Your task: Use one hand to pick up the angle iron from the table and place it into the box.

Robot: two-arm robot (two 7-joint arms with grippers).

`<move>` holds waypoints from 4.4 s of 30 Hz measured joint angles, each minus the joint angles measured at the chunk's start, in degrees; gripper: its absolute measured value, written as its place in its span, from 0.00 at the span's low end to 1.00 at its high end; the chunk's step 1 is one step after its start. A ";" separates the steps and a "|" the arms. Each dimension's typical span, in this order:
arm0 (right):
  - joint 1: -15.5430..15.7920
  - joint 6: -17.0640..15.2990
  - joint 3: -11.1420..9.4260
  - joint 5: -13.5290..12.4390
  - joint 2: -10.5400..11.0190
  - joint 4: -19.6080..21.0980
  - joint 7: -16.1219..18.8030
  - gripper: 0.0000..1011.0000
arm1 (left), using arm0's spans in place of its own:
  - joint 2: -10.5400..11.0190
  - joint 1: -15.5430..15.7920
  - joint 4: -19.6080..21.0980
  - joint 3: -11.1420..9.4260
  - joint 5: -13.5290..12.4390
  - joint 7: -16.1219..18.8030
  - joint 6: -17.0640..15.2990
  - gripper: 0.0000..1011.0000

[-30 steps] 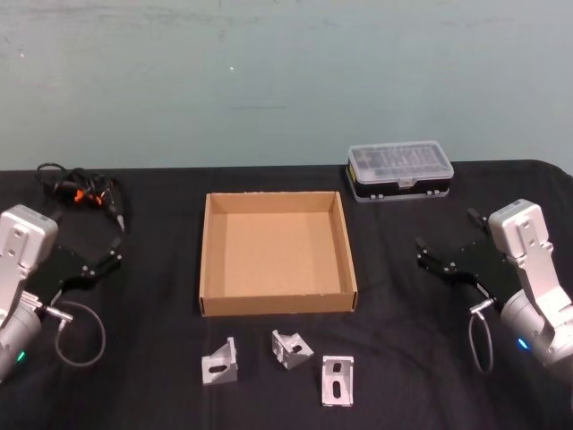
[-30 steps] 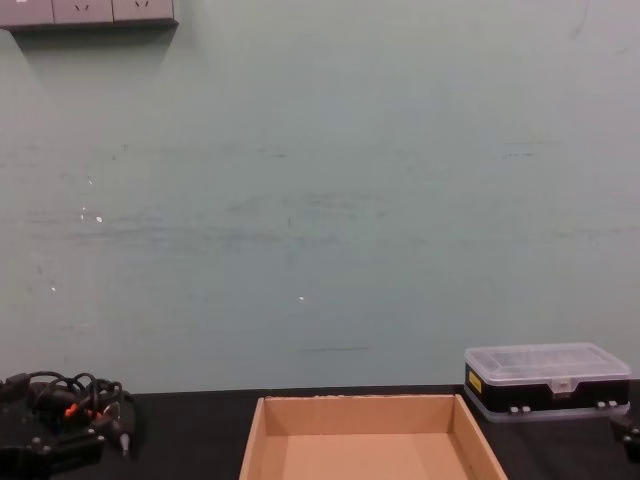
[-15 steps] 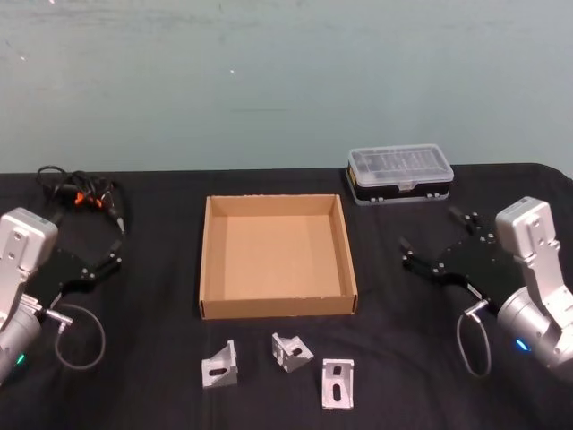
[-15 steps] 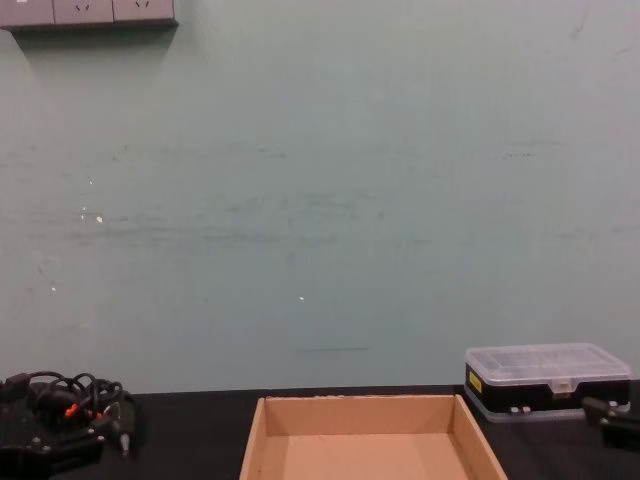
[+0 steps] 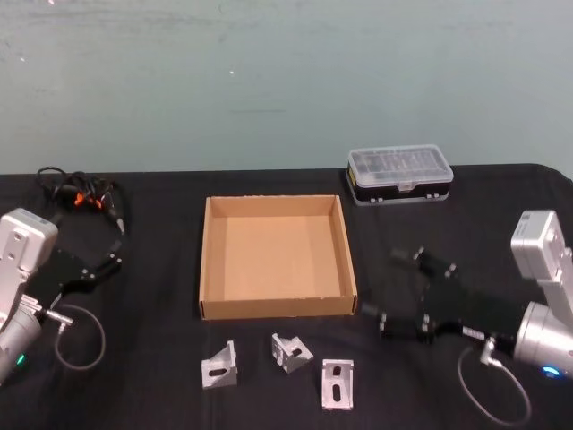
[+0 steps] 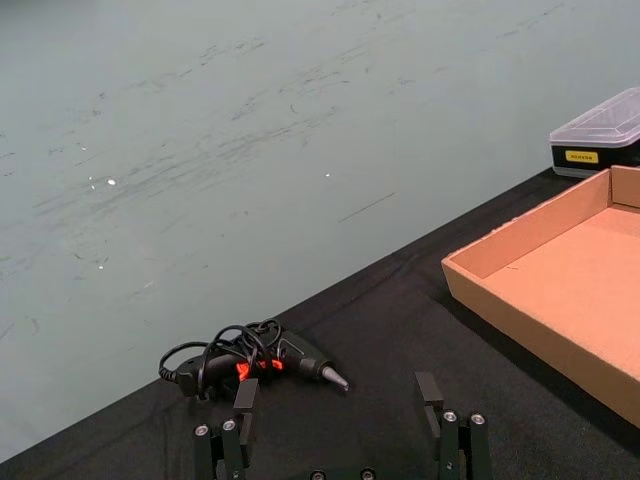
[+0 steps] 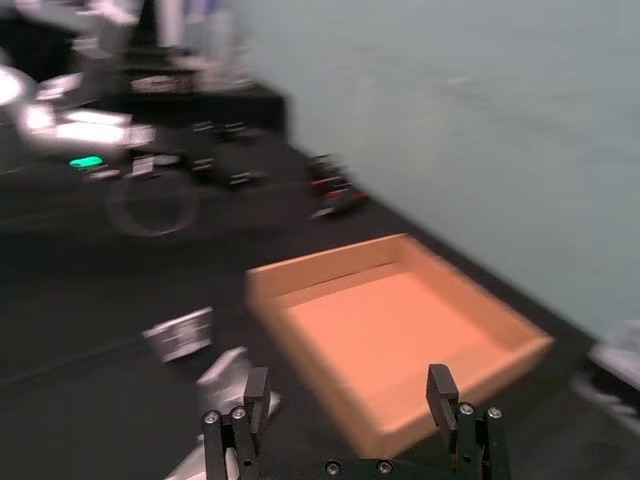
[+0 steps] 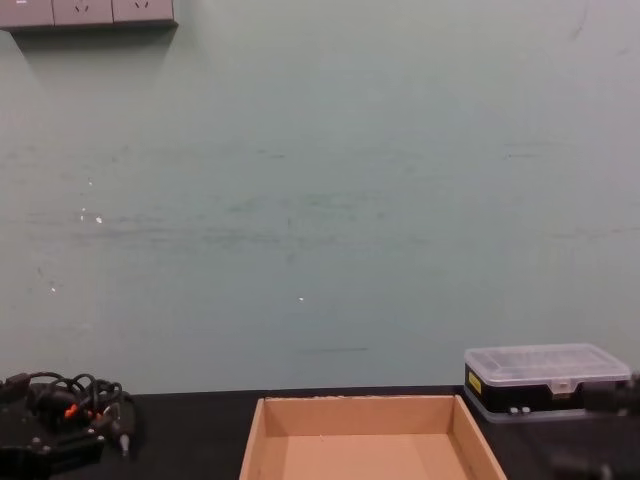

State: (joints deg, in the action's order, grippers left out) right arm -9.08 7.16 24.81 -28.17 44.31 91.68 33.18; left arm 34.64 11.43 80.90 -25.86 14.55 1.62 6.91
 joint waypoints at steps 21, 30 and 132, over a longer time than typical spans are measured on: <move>-4.47 -9.27 7.00 1.18 -1.28 -3.49 11.58 0.99 | 0.00 0.00 0.00 0.00 0.00 0.00 0.00 0.99; -6.65 -13.03 9.14 1.87 -2.96 -4.80 11.07 0.99 | 0.00 0.00 0.00 0.00 0.00 0.00 0.00 0.99; -10.42 -10.74 2.61 1.77 -9.74 -3.00 0.20 0.09 | 0.00 0.00 0.00 0.00 0.00 0.00 0.00 0.99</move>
State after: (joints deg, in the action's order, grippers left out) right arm -19.50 -3.58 27.42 -26.41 34.56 88.67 33.38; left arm 34.65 11.43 80.90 -25.86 14.54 1.62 6.91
